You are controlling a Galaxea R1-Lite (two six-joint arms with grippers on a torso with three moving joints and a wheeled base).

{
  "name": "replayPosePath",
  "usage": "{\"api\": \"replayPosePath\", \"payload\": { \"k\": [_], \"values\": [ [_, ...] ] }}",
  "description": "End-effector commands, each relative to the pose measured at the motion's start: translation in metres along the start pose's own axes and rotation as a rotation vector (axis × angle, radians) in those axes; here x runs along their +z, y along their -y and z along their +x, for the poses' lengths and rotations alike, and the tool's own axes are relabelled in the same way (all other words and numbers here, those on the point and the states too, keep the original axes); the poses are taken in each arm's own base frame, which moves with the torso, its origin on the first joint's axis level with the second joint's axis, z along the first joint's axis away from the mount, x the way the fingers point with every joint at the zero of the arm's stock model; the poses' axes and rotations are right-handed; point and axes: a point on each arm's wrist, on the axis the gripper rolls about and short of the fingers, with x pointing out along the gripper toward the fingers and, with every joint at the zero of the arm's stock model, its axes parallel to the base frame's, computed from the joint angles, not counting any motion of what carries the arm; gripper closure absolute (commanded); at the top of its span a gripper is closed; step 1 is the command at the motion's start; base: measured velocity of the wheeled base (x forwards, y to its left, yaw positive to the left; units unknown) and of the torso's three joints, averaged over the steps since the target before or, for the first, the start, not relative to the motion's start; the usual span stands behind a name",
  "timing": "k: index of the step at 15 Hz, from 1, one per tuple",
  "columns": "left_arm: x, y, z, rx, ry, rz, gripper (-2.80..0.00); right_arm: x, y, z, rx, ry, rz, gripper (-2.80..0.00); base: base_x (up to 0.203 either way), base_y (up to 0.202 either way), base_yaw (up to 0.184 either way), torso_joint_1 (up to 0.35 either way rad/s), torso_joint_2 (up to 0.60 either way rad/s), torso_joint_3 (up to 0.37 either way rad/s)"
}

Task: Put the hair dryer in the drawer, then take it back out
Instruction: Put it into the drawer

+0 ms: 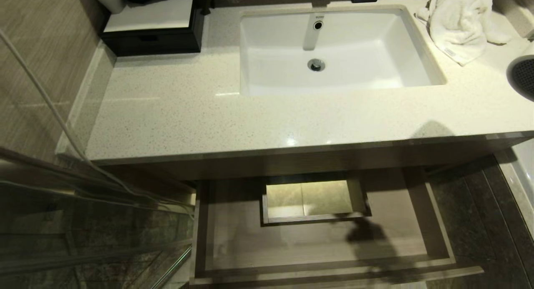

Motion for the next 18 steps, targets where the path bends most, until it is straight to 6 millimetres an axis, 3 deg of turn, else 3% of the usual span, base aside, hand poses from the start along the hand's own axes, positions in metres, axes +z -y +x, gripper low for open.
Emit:
{"api": "replayPosePath", "payload": {
  "k": [1, 15, 18],
  "values": [
    [0.0, 0.0, 0.0, 0.0, 0.0, -0.001, 0.0, -0.0013, -0.0034, -0.0045, -0.001, 0.007, -0.008, 0.0, 0.0, 0.0, 0.0, -0.298, 0.12, -0.188],
    [-0.0004, 0.0, 0.0001, 0.0, -0.001, 0.001, 0.0, -0.0031, -0.0052, -0.0071, -0.033, 0.0, -0.006, 0.0, 0.0, 0.0, 0.0, -0.249, 0.01, -0.242],
    [-0.0001, 0.0, 0.0, 0.0, 0.0, -0.001, 0.0, -0.0046, -0.0056, -0.0061, -0.038, 0.008, -0.002, 0.0, 0.0, 0.0, 0.0, -0.22, 0.22, 0.017]
  ]
}}
